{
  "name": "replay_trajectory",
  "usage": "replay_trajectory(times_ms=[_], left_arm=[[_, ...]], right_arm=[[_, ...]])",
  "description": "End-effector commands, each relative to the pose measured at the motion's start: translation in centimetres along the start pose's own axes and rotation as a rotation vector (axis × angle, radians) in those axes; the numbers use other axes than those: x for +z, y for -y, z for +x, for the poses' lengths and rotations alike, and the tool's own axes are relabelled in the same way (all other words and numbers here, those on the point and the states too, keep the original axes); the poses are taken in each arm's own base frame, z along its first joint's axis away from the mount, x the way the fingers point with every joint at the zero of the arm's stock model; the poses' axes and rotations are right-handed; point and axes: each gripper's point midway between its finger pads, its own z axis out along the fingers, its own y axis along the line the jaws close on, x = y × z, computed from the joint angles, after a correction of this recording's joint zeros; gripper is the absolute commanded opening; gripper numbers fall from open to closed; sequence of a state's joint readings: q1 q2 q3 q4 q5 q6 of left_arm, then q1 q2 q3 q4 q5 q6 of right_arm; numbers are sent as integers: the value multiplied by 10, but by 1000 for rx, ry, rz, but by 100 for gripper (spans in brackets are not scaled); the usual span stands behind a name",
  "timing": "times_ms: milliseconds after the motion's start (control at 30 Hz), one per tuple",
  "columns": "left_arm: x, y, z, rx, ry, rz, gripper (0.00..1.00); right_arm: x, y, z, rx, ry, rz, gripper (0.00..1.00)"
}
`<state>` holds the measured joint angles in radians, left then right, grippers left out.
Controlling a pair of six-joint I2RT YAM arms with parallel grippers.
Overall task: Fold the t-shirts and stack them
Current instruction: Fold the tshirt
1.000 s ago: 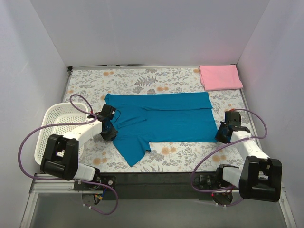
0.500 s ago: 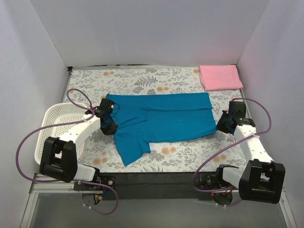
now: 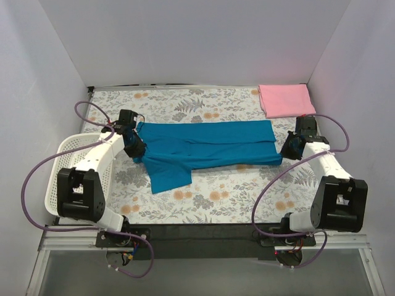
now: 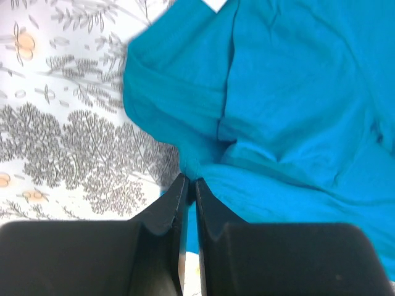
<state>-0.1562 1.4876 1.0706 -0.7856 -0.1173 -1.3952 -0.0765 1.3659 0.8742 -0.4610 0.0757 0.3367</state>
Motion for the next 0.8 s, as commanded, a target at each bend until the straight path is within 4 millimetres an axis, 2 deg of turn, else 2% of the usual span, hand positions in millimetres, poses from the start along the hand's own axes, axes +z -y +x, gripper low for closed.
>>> replay_trajectory(times_ms=[0,33,267,467,767], left_arm=[[-4,10,-19,8,15,27,0],[-5,14,-23,3,24,36,0],[13,20,-36,-21,13,20,0],[31,19,-47,-28,17,-21,0],[55,13,-52,1,32,-72,0]], right_arm=[[0,-1,-39,-27,95,29,1],[0,-4,-47,-28,109,22,1],[19,-14,-65,-49,100,1,1],[40,-22,-68,-67,58,-20,1],[55,-33,-82,-92,62,-44,1]])
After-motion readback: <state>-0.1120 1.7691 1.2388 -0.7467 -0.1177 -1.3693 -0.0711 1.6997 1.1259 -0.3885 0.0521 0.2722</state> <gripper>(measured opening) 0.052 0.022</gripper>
